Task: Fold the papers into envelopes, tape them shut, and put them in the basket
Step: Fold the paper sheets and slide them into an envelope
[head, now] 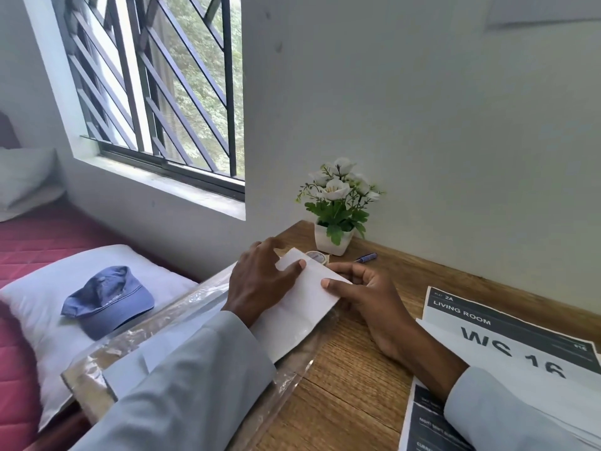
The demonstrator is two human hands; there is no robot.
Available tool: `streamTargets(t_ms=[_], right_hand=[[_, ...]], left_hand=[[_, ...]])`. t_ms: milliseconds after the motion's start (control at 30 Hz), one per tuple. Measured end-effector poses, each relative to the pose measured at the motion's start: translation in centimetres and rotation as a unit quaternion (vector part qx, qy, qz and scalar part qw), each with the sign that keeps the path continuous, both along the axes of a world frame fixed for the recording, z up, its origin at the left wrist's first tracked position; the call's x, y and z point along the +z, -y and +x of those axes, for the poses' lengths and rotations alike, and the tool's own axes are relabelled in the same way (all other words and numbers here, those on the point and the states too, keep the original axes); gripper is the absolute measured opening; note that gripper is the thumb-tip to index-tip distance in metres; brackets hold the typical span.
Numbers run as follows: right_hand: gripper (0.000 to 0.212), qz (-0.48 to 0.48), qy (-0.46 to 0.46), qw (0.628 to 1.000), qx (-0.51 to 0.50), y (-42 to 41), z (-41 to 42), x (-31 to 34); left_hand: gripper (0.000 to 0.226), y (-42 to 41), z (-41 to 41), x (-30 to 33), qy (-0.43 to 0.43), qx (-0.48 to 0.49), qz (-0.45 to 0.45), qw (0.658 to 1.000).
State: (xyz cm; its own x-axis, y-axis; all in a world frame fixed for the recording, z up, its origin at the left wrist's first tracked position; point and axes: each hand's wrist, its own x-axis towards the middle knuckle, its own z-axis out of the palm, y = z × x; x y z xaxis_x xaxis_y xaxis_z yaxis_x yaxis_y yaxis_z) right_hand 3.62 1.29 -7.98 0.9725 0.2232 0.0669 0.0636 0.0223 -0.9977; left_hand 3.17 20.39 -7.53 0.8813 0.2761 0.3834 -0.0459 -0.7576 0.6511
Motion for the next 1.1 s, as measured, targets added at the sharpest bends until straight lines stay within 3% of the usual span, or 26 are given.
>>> streamTargets(t_ms=[133, 500, 667, 867, 1100], right_hand=[[0.034, 0.023, -0.024, 0.999, 0.013, 0.1, -0.1, 0.3], [0.032, 0.023, 0.034, 0.999, 0.014, 1.4, -0.6, 3.5], [0.029, -0.010, 0.015, 0.998, 0.058, 3.0, -1.5, 5.8], [0.026, -0.037, 0.010, 0.998, 0.042, 7.3, -3.4, 8.0], [0.032, -0.014, -0.039, 0.999, -0.021, 14.2, -6.2, 8.3]], left_hand=[[0.014, 0.1, 0.1, 0.5, 0.044, -0.055, -0.067, 0.995], [0.004, 1.0, -0.6, 2.5, 0.099, -0.193, -0.095, 0.972], [0.024, 2.2, -1.2, 4.9, 0.088, -0.267, -0.094, 0.955], [0.007, 5.4, -1.0, 8.0, 0.095, -0.349, -0.034, 0.932], [0.011, 12.8, -0.4, 9.6, 0.073, -0.473, -0.037, 0.877]])
